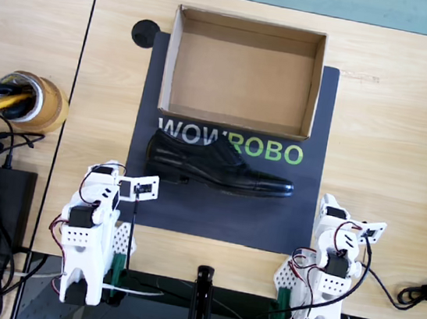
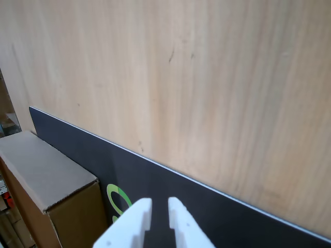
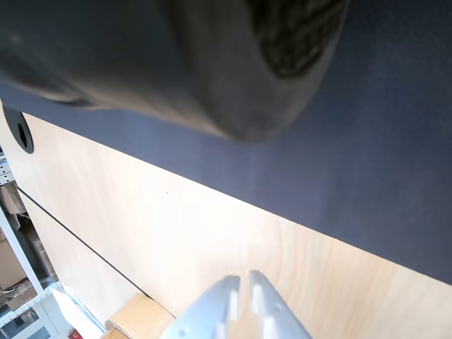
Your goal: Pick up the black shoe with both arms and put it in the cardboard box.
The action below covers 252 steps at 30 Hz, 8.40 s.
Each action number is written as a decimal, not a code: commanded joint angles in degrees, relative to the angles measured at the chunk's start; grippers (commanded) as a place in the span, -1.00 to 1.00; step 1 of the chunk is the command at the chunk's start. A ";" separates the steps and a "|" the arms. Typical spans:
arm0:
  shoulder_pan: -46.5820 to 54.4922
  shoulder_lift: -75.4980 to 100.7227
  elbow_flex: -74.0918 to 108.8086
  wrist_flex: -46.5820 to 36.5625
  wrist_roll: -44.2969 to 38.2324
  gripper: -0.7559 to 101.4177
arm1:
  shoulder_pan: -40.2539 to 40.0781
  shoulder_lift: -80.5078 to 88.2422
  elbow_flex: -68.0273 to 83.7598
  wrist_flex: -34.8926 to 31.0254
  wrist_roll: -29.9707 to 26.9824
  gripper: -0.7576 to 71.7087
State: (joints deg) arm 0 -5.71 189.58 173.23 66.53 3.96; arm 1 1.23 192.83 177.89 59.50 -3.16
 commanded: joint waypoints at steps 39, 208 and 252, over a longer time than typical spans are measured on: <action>-0.44 1.05 0.09 0.35 0.62 -0.99 | 1.05 2.55 0.44 -0.44 -0.79 -0.98; 43.33 -83.23 -67.59 22.15 -26.63 0.33 | -43.24 -88.15 -76.55 30.23 -3.69 0.48; 40.25 -80.33 -77.43 20.83 -15.12 -0.99 | -40.69 -82.18 -85.43 30.23 -5.36 -0.98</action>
State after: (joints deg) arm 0 34.63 103.80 100.99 83.32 -12.13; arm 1 -40.69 105.82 97.82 88.07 -7.65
